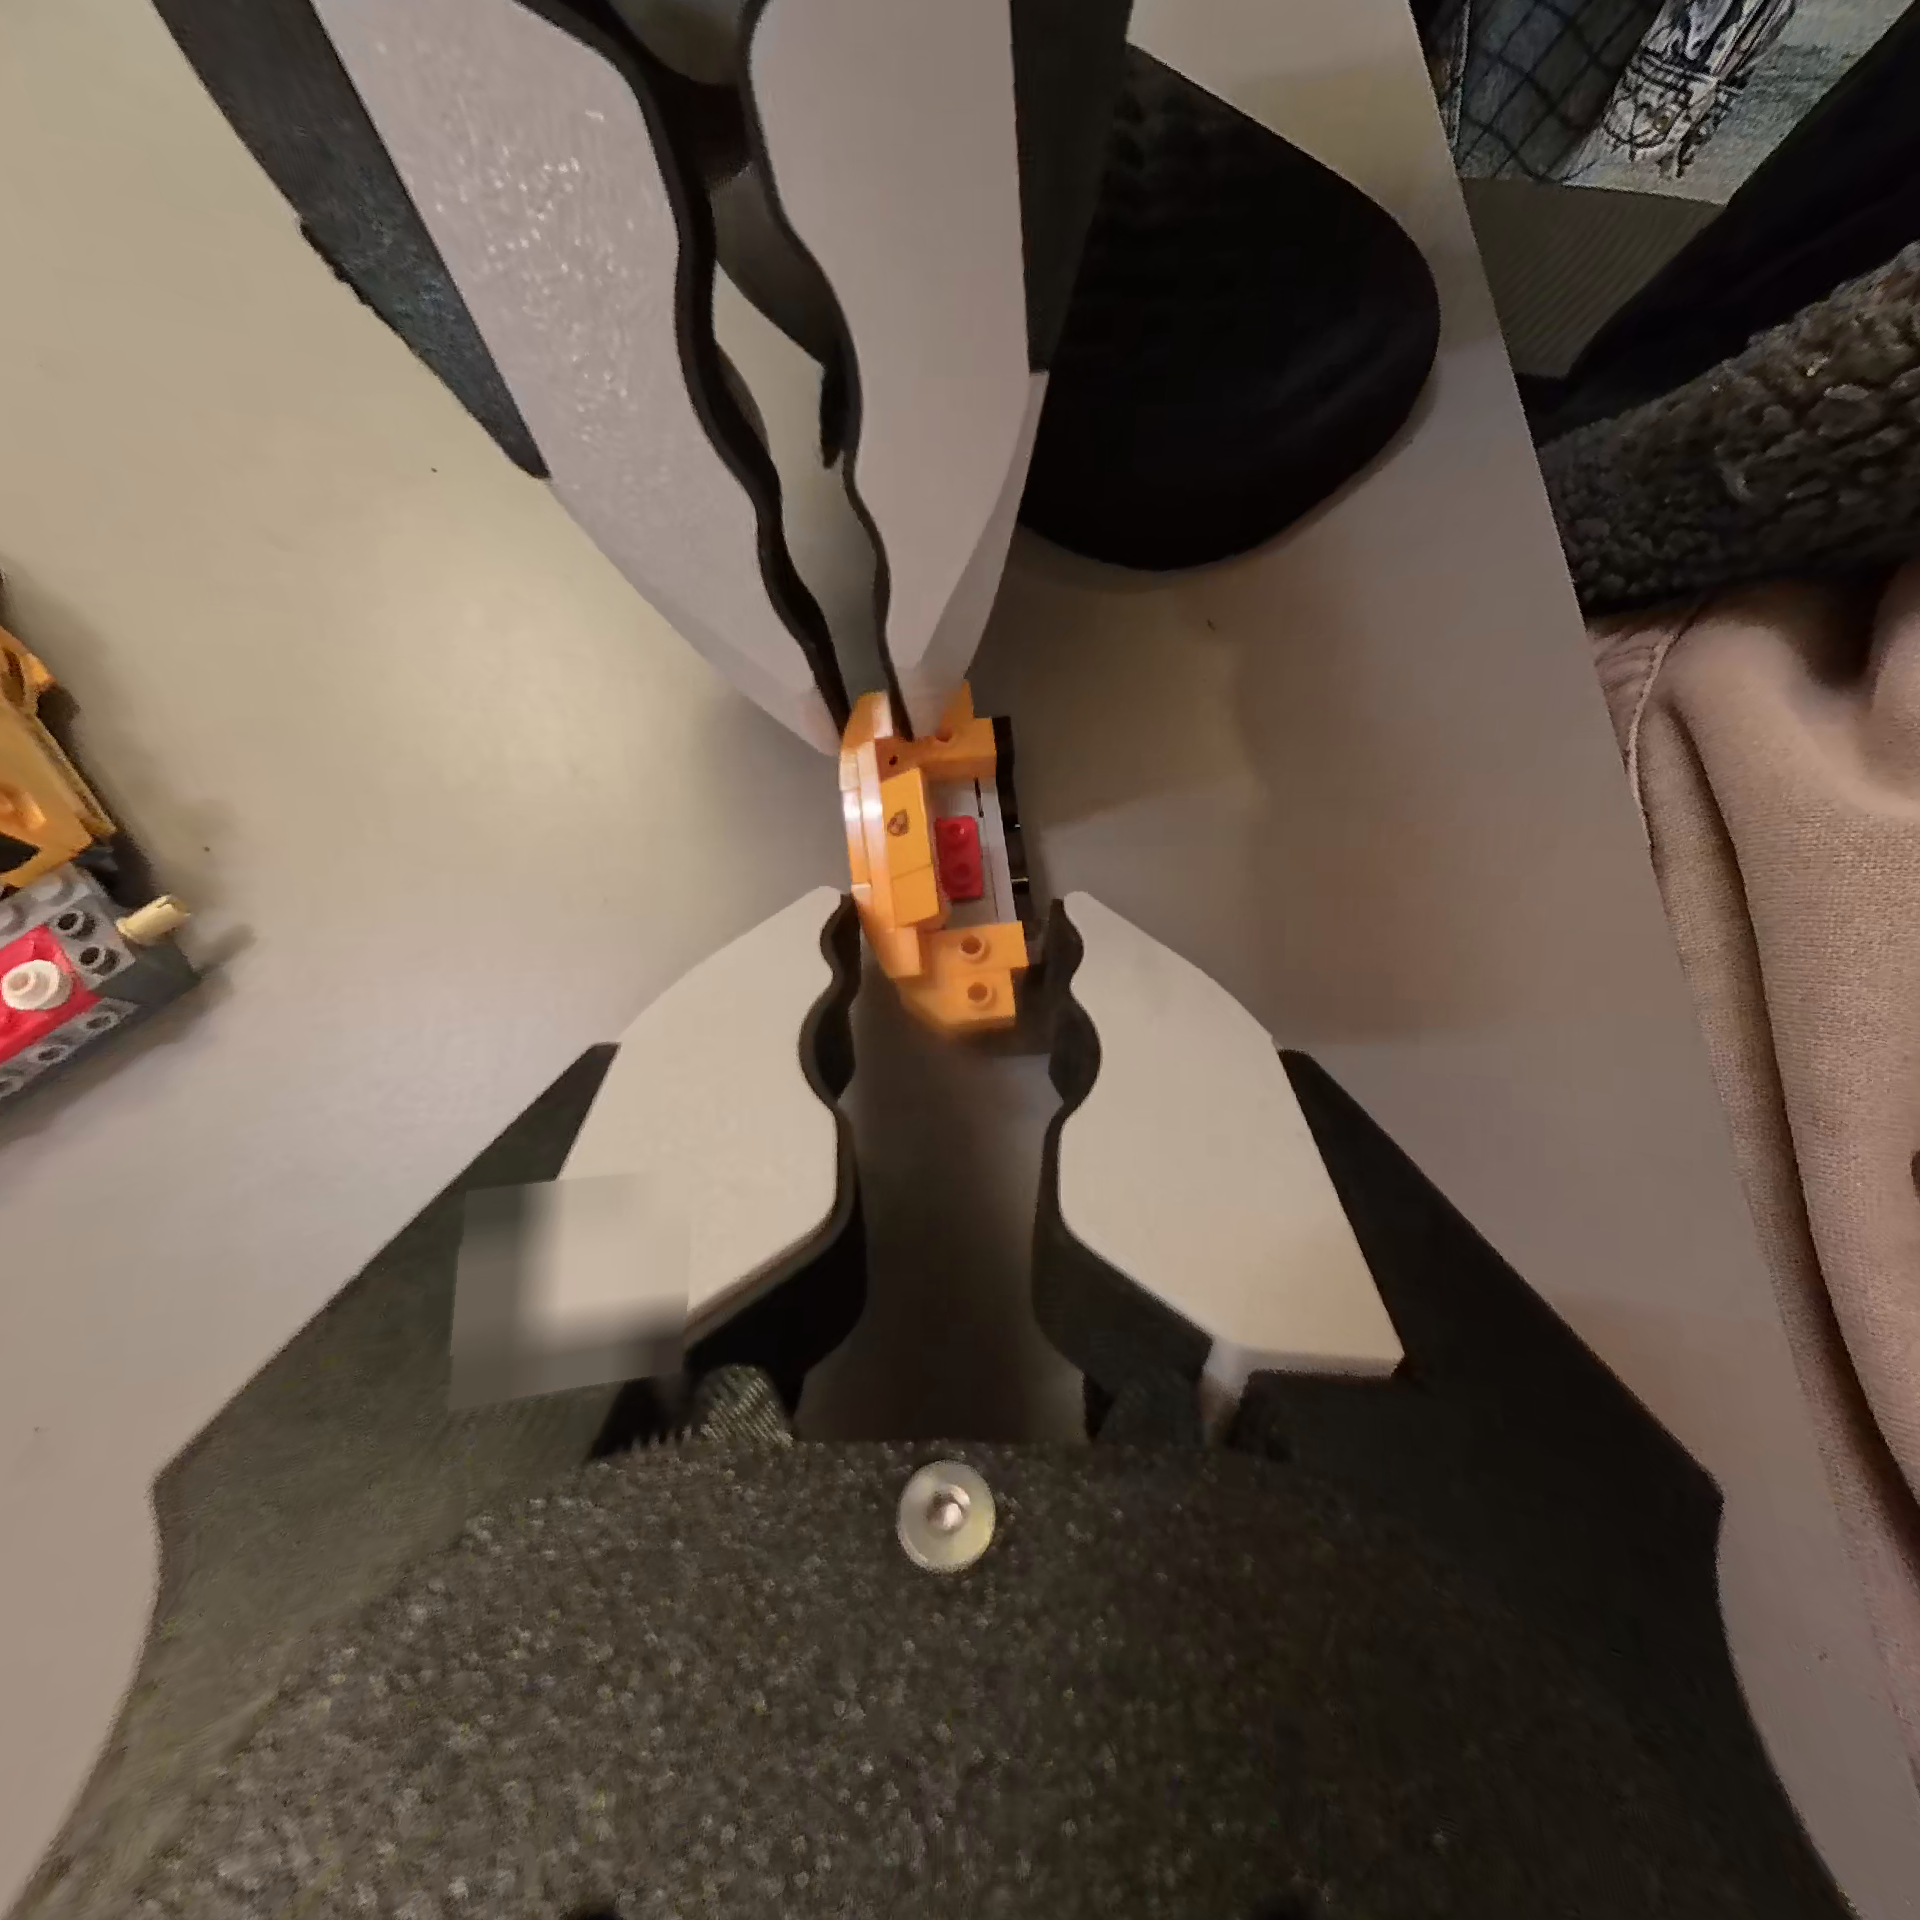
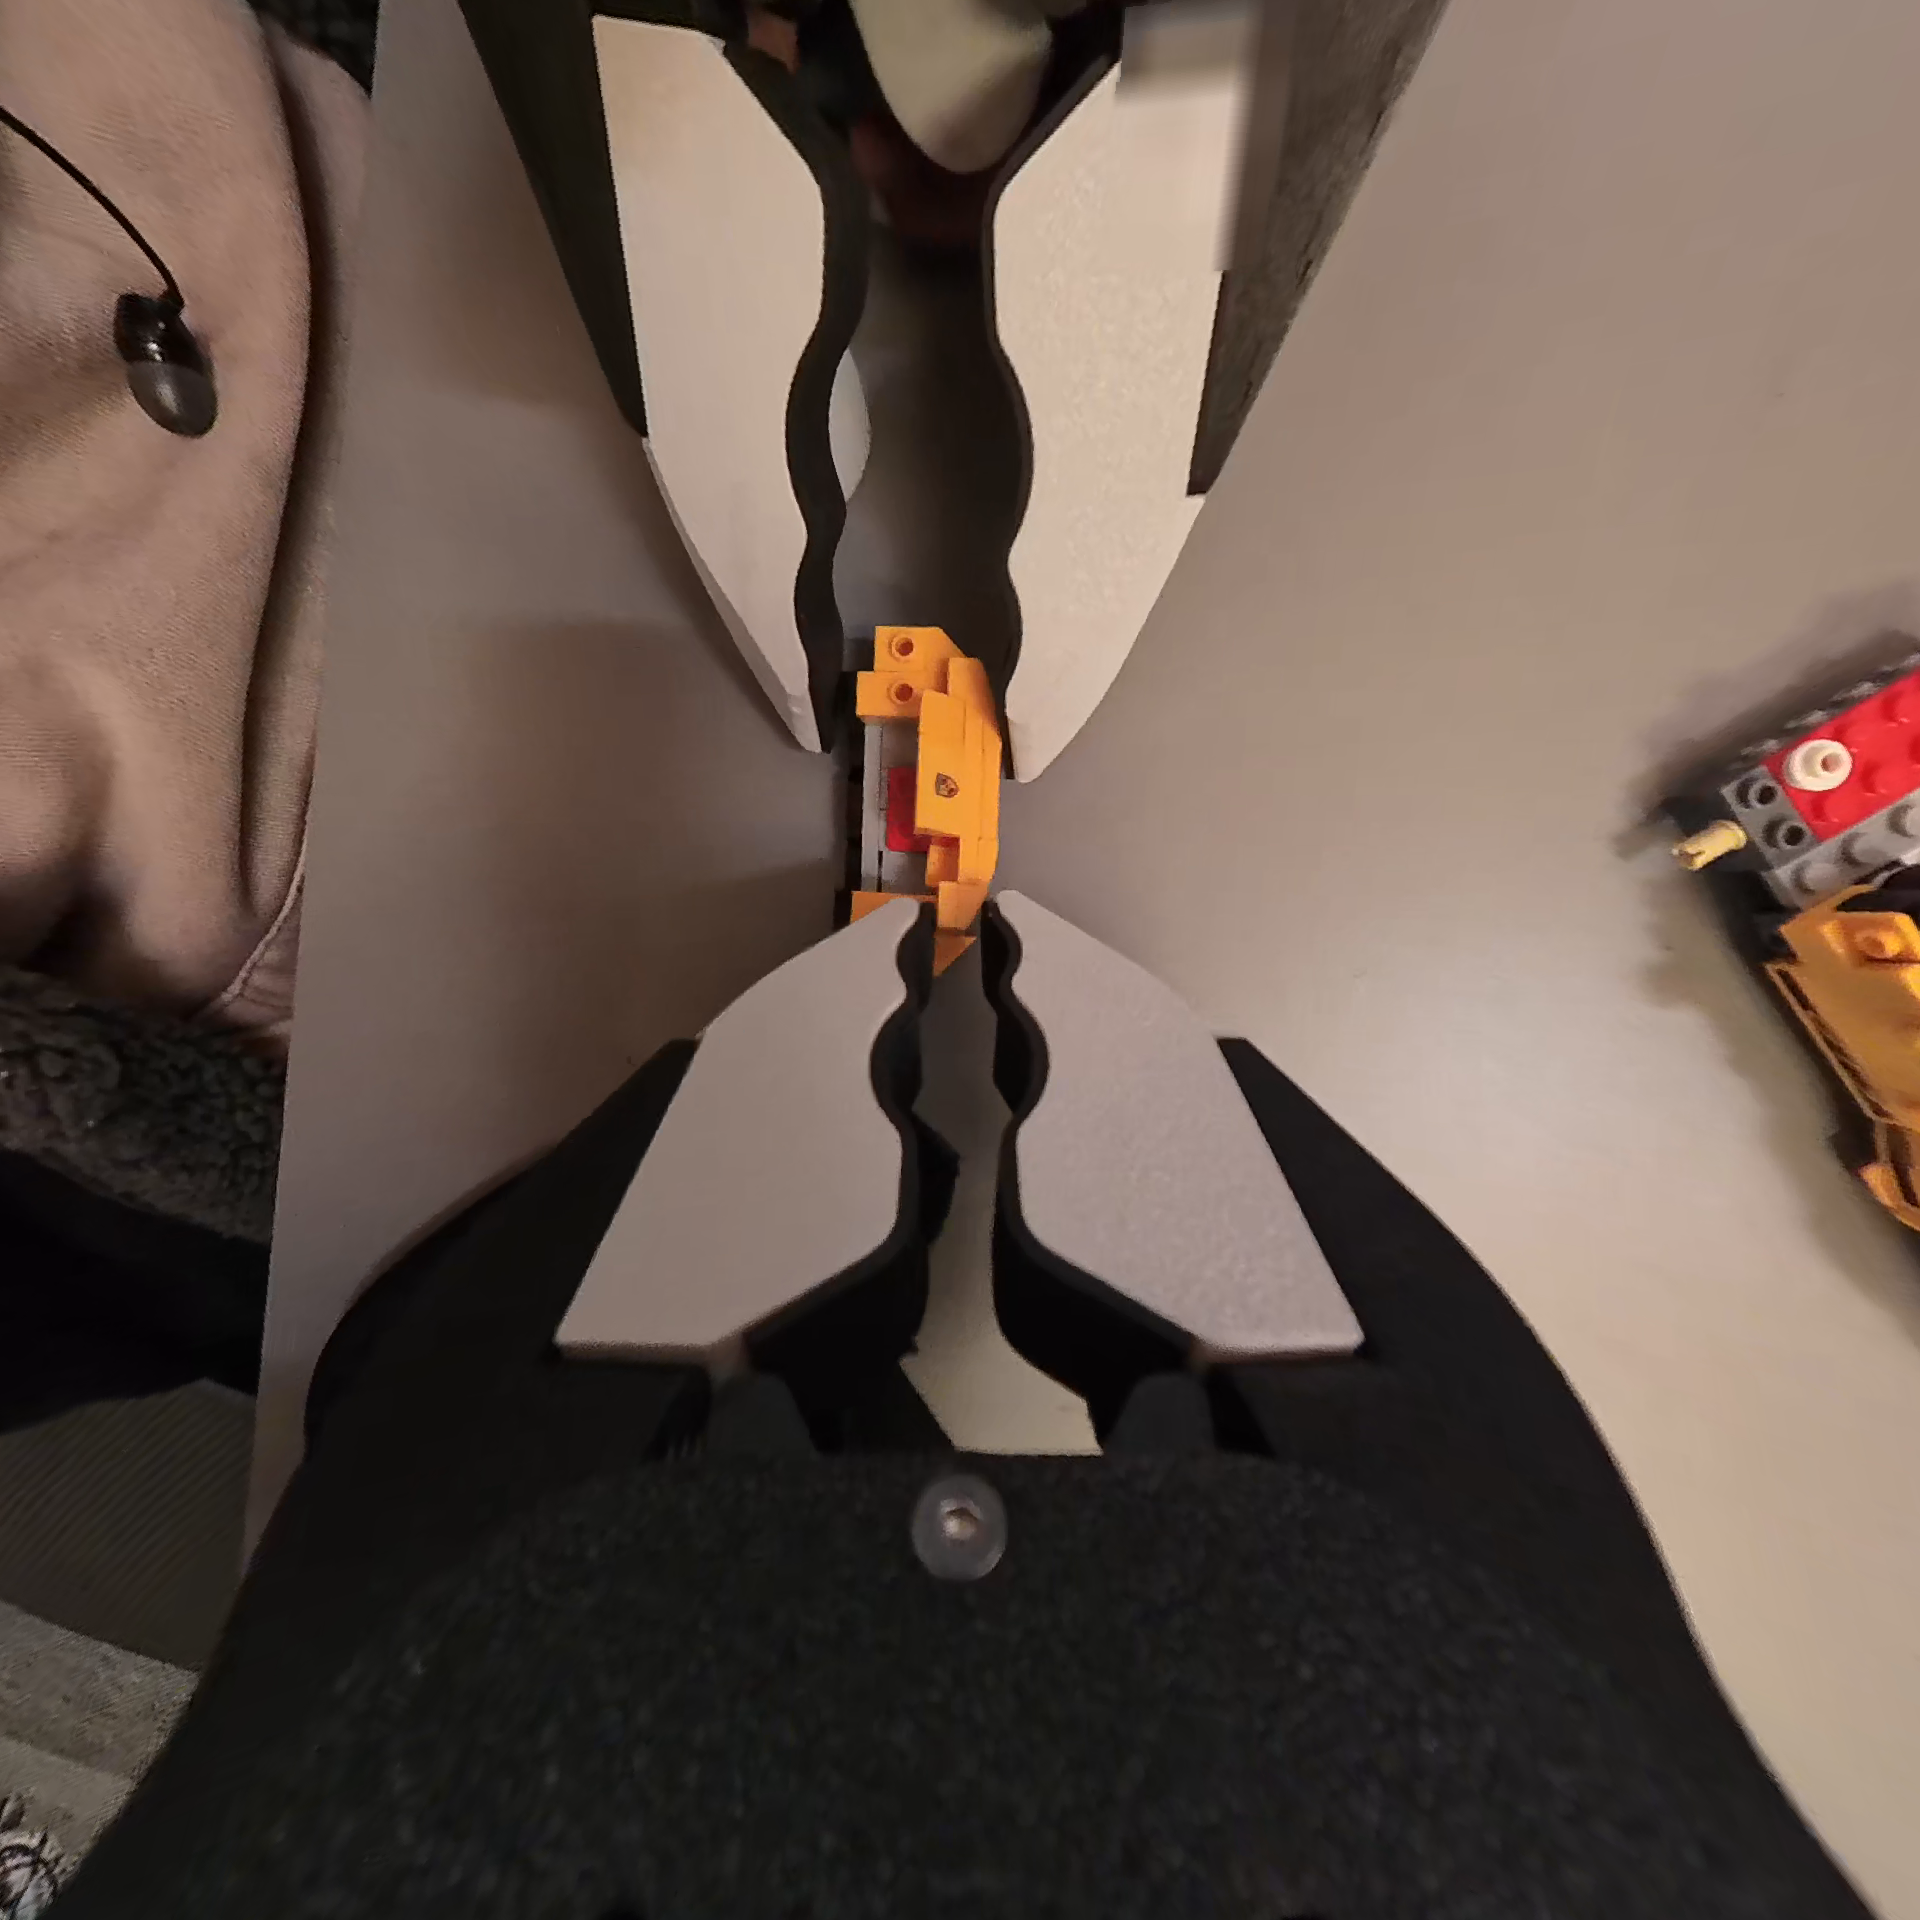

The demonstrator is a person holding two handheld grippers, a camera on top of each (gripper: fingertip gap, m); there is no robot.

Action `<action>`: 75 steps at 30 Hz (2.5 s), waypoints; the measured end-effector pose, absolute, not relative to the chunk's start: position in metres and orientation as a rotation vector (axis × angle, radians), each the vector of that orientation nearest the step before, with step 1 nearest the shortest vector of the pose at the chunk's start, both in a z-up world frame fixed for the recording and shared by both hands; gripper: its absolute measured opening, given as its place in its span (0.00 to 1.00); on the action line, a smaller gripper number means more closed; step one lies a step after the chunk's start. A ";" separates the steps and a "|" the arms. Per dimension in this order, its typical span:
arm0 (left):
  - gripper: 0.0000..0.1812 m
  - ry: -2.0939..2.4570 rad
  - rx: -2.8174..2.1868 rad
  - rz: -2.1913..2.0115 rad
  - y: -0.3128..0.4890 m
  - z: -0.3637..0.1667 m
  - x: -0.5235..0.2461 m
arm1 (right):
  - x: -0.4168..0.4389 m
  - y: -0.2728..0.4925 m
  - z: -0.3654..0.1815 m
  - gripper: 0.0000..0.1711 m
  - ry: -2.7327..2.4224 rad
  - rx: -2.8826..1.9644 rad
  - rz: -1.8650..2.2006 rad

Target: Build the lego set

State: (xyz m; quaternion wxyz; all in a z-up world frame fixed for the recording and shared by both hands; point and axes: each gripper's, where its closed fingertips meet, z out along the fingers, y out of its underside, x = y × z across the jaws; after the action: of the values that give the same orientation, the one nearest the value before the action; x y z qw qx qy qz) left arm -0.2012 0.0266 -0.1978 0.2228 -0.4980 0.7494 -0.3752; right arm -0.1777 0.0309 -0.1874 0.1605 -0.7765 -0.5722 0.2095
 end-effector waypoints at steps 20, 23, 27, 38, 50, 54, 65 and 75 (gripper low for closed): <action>0.15 1.993 -1.460 -1.171 0.033 -0.187 -0.203 | -0.176 0.037 -0.192 0.04 -1.647 -2.190 0.477; 0.15 1.991 -1.465 -1.179 0.033 -0.188 -0.203 | -0.176 0.035 -0.194 0.04 -1.664 -2.199 0.488; 0.16 1.999 -1.449 -1.185 0.031 -0.188 -0.202 | -0.173 0.034 -0.195 0.04 -1.677 -2.221 0.475; 0.27 2.079 -1.331 -1.038 0.021 -0.195 -0.198 | -0.166 0.032 -0.197 0.04 -1.686 -2.292 0.455; 0.19 2.082 -1.386 -0.994 0.025 -0.204 -0.199 | -0.160 0.031 -0.194 0.04 -1.605 -2.367 0.407; 0.19 2.074 -1.393 -0.990 0.026 -0.204 -0.199 | -0.161 0.030 -0.196 0.04 -1.582 -2.386 0.380; 0.22 2.064 -1.392 -0.956 0.028 -0.205 -0.195 | -0.158 0.030 -0.198 0.04 -1.531 -2.450 0.315; 0.22 2.045 -1.406 -0.927 0.030 -0.207 -0.189 | -0.158 0.027 -0.200 0.04 -1.514 -2.474 0.300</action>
State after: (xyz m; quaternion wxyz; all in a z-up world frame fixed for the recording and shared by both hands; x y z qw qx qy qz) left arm -0.1886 0.0295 -0.2066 0.2436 -0.5146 0.7487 -0.3395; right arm -0.1578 0.0269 -0.2000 0.1127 -0.8430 -0.5160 0.1022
